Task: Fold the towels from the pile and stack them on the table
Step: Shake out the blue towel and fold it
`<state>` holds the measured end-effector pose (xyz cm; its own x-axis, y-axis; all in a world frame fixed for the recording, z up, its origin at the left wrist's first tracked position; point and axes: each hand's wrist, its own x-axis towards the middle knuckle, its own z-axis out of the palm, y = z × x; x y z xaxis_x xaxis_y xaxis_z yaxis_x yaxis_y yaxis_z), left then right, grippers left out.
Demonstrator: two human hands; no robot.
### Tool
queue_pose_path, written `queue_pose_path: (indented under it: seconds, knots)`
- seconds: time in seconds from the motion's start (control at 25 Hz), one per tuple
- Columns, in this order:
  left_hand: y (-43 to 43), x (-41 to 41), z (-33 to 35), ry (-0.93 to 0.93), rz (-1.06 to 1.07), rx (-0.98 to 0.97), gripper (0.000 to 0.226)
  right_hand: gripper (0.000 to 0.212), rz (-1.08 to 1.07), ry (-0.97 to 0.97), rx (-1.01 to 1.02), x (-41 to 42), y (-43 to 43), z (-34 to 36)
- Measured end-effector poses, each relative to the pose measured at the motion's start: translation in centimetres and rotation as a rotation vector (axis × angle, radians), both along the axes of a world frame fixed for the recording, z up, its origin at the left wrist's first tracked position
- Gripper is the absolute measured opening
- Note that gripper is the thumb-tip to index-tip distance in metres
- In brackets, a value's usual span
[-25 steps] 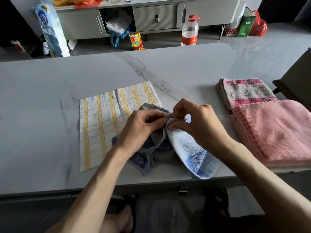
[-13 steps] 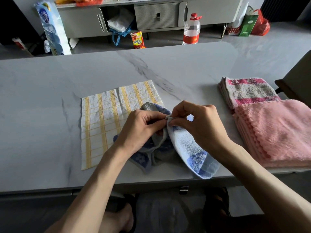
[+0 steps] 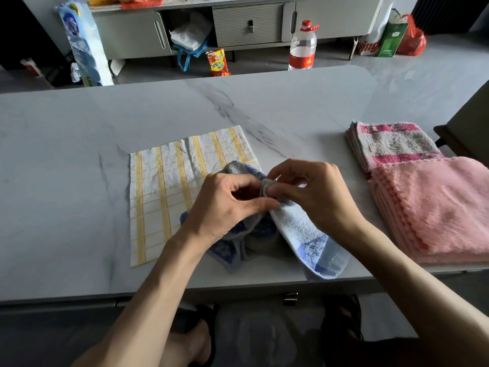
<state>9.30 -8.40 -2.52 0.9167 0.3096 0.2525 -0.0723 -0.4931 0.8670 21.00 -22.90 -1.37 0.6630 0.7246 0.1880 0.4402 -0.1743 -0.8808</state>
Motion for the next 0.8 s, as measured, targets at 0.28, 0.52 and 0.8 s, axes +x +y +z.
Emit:
queue_pose_path:
  seconds: [0.28,0.52,0.8]
  knots:
    - [0.2,0.2,-0.1,0.008,0.040,0.050,0.020,0.013,0.185,0.040,-0.054,1.2,-0.5,0.9]
    - [-0.6,-0.2,2.0,-0.052,0.128,-0.109,0.027,0.011,0.061,-0.126,0.018,-0.1,-0.1,2.7]
    - [-1.1,-2.0,12.4,-0.217,0.105,-0.136,0.019,0.010,0.248,-0.086,0.191,-1.4,-0.3,12.8]
